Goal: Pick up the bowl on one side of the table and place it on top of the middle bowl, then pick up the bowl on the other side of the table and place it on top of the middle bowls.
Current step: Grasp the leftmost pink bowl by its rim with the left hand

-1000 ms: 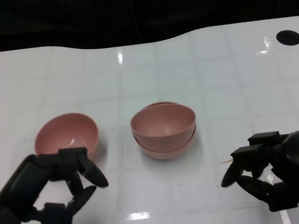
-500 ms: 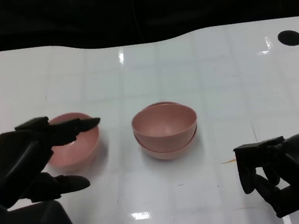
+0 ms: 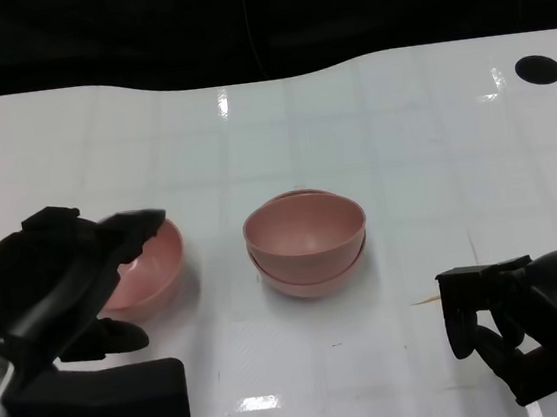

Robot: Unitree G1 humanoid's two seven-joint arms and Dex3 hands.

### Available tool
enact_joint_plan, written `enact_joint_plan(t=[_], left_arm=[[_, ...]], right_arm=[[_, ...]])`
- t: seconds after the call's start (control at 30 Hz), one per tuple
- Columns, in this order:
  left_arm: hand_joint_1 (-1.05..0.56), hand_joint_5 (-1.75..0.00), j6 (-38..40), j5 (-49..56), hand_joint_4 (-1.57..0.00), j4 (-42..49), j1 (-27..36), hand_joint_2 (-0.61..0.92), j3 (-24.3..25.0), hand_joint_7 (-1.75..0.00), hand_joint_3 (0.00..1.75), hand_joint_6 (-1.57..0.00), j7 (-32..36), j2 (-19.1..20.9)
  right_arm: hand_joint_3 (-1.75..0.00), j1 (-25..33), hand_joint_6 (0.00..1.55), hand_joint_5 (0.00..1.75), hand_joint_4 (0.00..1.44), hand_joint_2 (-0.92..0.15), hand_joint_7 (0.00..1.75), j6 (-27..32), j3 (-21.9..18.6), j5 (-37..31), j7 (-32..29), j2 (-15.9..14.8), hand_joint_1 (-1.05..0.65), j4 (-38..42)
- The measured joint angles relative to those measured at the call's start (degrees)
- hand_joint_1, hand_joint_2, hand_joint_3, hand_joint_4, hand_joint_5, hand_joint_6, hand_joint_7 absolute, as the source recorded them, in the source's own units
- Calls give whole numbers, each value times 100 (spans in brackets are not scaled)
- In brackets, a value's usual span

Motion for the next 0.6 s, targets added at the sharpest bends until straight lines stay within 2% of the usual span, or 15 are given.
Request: enact_joint_plan(t=[0.2,0.33,0.4,0.57,0.6], left_arm=[[-63,-34,85,335,-38,984,-528,88,-535,-1,0,-41,7,63],[-63,-29,137,391,-40,1432,-773,88,-754,0,0,-41,6,68],[-60,-23,139,432,-51,1767,-1012,90,-928,-1,0,-44,35,67],[-55,-17,175,508,-58,2764,-1488,92,-1389,-1,3,-48,50,50],[-49,-17,124,499,-62,2950,-1590,92,-1480,-4,8,-55,67,30]], right_arm=[[-159,6,79,175,99,-18,168,4,4,-15,11,54,-11,-28],[-159,3,79,175,100,-18,168,23,6,-35,15,68,-11,-30],[-159,7,80,175,100,-17,167,31,6,-42,8,71,-11,-32],[-160,12,80,175,101,-17,166,0,16,-42,2,75,-10,-38],[-160,15,80,175,101,-17,166,0,15,-43,3,74,-10,-39]])
